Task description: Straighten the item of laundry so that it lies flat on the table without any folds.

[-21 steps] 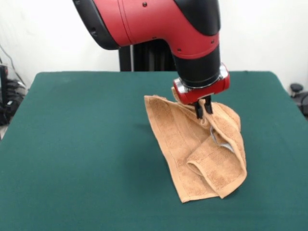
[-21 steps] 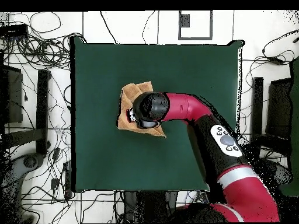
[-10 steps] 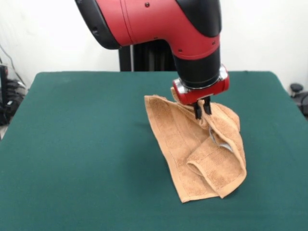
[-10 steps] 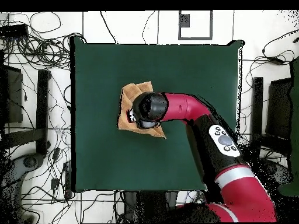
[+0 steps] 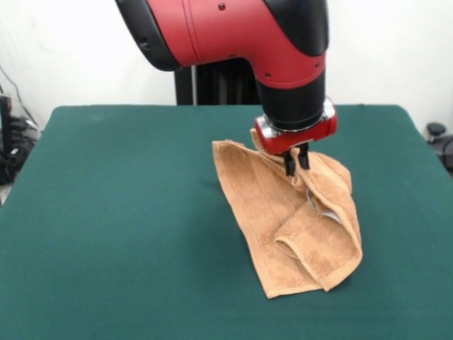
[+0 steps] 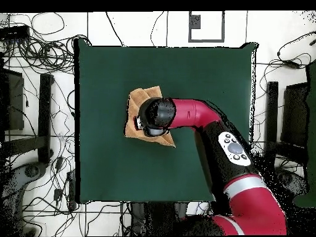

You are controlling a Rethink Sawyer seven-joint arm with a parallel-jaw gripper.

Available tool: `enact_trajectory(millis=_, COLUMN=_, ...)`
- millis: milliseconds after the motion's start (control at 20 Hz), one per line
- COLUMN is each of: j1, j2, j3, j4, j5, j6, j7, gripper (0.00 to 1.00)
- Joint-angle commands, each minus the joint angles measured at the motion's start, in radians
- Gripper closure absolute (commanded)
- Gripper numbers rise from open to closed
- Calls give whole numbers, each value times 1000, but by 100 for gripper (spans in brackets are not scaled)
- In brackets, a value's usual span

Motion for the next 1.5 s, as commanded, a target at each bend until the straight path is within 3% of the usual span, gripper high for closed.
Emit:
enact_trajectory(millis=50, j1=55, j2=-15, j3=-31, j4=-52, j5=30, j6=-17, j7=167, gripper=100)
enact_trajectory(millis=850, j1=114, j2=-43, j3=-85, j4=-103, j5=37, j6=25, j7=176, gripper=100)
enact_trajectory(millis=1500, j1=170, j2=-36, j3=-178, j4=-164, j5=-17, j6=-17, j7=180, gripper=100)
